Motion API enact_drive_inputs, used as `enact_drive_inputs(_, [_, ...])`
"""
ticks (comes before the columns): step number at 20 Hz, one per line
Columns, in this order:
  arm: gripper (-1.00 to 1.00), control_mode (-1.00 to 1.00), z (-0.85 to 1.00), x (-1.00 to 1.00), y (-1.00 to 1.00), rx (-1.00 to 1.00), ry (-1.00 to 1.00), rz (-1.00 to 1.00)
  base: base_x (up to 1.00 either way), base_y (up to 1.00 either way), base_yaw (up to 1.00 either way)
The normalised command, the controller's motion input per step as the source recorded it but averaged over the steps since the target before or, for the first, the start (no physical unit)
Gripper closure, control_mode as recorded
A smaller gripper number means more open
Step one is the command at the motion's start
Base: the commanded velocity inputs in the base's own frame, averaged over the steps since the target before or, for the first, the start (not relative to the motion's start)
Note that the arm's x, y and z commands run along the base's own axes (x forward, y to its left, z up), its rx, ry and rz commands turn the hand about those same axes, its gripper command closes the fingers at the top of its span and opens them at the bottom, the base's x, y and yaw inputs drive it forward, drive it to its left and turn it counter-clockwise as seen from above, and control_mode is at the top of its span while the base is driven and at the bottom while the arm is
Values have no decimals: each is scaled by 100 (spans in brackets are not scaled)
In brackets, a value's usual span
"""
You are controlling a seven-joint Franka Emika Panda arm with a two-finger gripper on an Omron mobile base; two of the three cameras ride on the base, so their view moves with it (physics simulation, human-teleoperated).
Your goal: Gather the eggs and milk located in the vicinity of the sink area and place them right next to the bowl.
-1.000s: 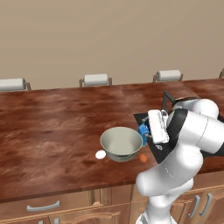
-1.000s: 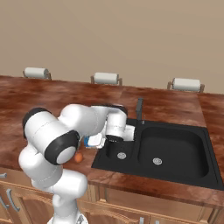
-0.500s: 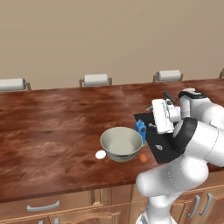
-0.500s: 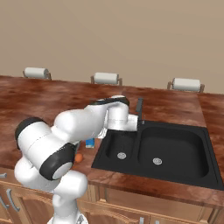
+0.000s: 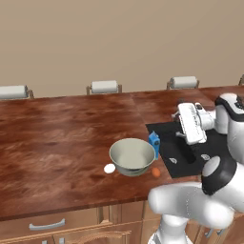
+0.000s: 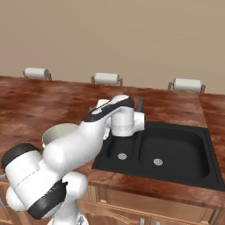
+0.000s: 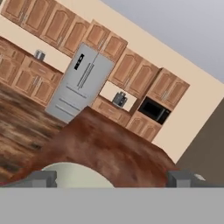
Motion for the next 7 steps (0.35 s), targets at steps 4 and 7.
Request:
enact_drive_inputs(4, [-100,-100,43,-99,0,0,0,0,0,0,0])
enact_drive_inputs(7, [-100,-100,35,-100,0,-3,0,-3,0,0,0])
